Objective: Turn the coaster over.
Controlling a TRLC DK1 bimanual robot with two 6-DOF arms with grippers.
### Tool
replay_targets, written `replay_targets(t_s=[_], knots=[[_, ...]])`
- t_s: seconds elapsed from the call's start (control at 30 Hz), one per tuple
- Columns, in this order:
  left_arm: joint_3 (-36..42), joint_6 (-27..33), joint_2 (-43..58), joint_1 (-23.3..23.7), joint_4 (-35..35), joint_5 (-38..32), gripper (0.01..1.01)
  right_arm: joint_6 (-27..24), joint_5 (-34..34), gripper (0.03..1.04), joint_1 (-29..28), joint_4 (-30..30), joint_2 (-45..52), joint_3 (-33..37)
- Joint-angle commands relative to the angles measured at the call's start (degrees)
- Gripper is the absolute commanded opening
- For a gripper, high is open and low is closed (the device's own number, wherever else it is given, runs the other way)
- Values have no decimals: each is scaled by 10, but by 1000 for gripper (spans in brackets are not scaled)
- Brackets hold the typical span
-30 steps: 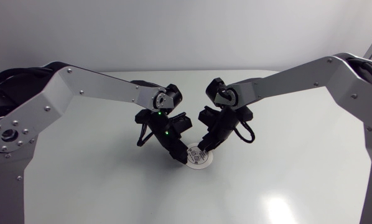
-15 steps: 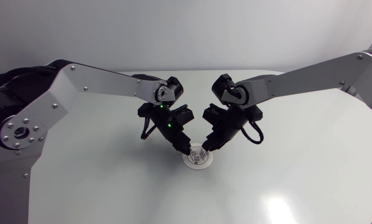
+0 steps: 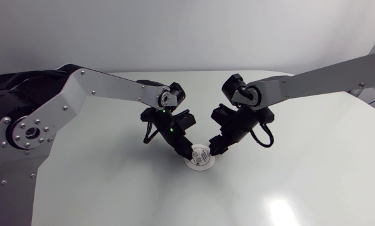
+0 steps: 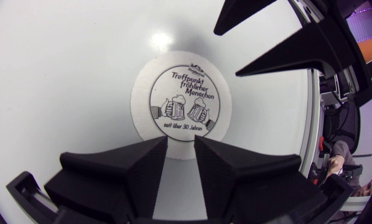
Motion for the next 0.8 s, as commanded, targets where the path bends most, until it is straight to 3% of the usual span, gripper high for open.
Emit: replay_targets(t_s=[0.0,0.33,0.4,0.47,0.5,0.77], knots=[[-22,-3,32,-1,3,-5,333,17,-15,893,-5,5,19,-24],[-26,1,-37,25,-9,-2,333,27,-31,885,11,12,16,-37],[-27,3,-37,26,-10,1,333,32,-31,689,24,14,11,-40],[-31,3,-35,20,-10,2,336,39,-31,274,33,22,6,-44],[-30,3,-34,19,-9,3,333,41,-31,162,37,26,5,-45],[-20,2,-16,19,-7,2,333,38,-32,131,53,32,14,-46]])
